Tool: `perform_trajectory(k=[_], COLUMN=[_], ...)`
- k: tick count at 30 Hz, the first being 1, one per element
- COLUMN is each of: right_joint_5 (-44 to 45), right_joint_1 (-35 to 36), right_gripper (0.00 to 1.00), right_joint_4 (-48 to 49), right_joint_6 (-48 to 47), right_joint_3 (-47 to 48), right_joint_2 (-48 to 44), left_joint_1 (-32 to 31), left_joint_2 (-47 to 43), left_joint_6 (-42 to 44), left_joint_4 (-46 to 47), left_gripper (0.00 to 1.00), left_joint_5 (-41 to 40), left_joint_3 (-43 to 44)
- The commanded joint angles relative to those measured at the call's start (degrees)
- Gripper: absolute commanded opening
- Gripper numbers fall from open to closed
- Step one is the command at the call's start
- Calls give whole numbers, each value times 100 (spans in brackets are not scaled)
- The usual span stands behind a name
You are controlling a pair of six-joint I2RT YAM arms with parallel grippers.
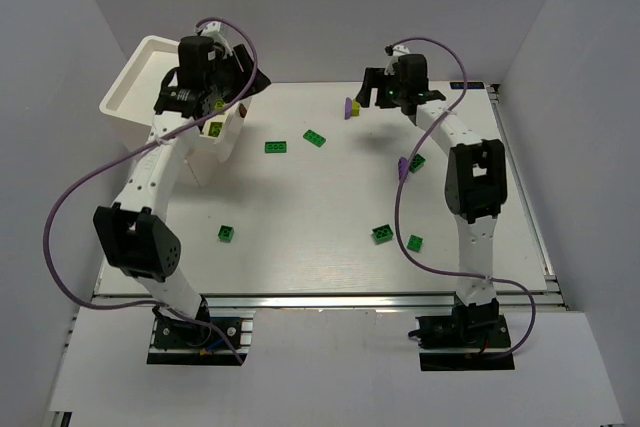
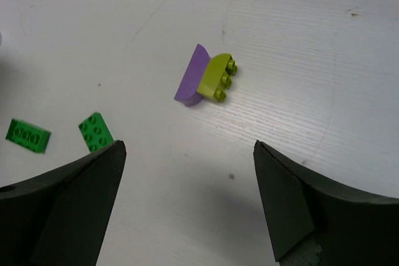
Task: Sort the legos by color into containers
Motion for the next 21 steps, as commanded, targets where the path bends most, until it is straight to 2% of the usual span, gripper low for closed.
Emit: perform_trajectory(k=[1, 4, 8, 13, 21], right_joint_5=[439, 729, 1343, 2416, 2814], right_joint_1=[300, 458, 635, 820, 951], right_gripper=[89, 89, 89, 89, 88], right_joint_4=[299, 290, 387, 686, 1265], right_joint_6=[676, 860, 923, 598, 106], right_joint_3=[976, 1802, 2367, 2421, 2316], right_joint_2=[570, 1211, 1820, 2172, 2225], left_joint_1=[-9, -9, -9, -9, -9], left_joint_2=[-837, -1198, -1822, -2148, -2193], left_joint_6=[53, -26, -202, -369, -351], left_joint_4=[300, 369, 492, 475, 325], left_gripper=[64, 65, 66, 67, 67], left_joint_5=[616, 624, 581, 651, 660], left_joint_3=[-302, -697, -1322, -1850, -2017])
